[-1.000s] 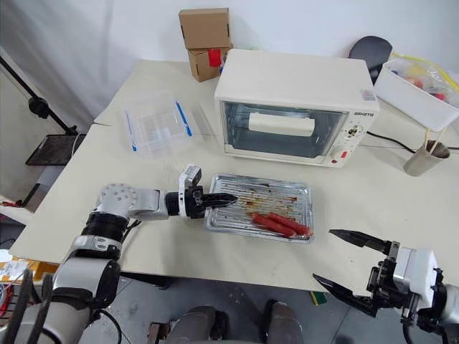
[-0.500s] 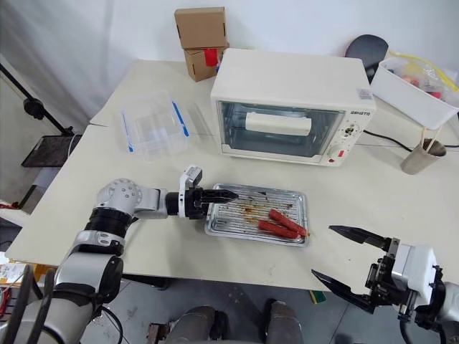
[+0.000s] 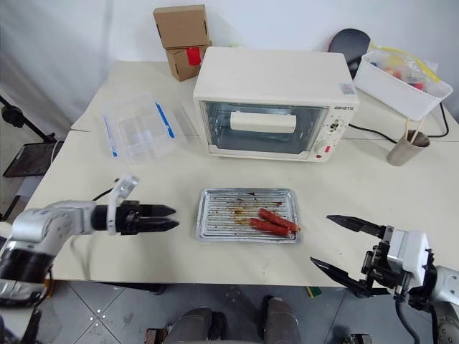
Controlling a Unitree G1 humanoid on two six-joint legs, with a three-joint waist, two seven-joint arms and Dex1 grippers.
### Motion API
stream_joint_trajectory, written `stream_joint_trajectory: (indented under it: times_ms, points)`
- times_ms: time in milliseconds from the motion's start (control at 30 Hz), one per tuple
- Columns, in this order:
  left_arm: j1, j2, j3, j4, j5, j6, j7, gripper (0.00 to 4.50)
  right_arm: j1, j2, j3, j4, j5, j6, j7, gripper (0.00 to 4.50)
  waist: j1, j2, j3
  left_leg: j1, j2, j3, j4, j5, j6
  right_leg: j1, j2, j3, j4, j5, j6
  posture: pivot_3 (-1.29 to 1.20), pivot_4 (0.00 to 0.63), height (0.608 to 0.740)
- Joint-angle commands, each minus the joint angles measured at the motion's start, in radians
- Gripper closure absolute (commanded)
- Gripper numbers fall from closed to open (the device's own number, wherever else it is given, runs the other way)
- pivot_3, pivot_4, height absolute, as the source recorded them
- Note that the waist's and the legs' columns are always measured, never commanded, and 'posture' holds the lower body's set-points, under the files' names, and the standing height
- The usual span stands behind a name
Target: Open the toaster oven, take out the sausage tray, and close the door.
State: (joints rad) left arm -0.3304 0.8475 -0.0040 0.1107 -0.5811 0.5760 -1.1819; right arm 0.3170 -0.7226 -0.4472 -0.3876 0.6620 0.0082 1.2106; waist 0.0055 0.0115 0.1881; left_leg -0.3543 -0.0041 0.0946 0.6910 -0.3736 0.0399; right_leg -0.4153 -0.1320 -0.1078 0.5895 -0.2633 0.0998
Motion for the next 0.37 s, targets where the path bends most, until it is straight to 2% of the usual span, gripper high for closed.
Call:
stream_joint_trajectory:
  times_ms: [33,100,367]
  points:
    - [0.062,-0.040,0.099,0.001,0.128,-0.458,-0.020,0.02,-0.051,-0.048,-0.005,0.022,0.039,0.025,0.048,0.00,0.009,0.001,0.000,0.000,0.000,0.000,0.000,0.000,0.001,0.000,-0.001,0.000,0.000,0.000,0.000,0.00,0.150,0.740]
    - [0.095,-0.068,0.138,0.003,0.145,-0.567,-0.008,0.02,-0.076,-0.068,0.002,0.033,0.045,0.037,0.073,0.00,0.016,0.001,0.000,0.000,0.000,0.000,0.000,-0.001,0.001,0.000,-0.001,0.000,-0.001,0.000,0.000,0.00,0.150,0.740]
    - [0.144,-0.091,0.164,-0.044,0.139,-0.588,0.009,0.02,-0.136,-0.080,0.031,0.094,0.029,0.049,0.126,0.00,0.019,0.001,0.000,-0.001,0.000,0.000,0.000,0.001,0.010,0.001,-0.001,-0.003,0.000,0.001,0.001,0.00,0.150,0.740]
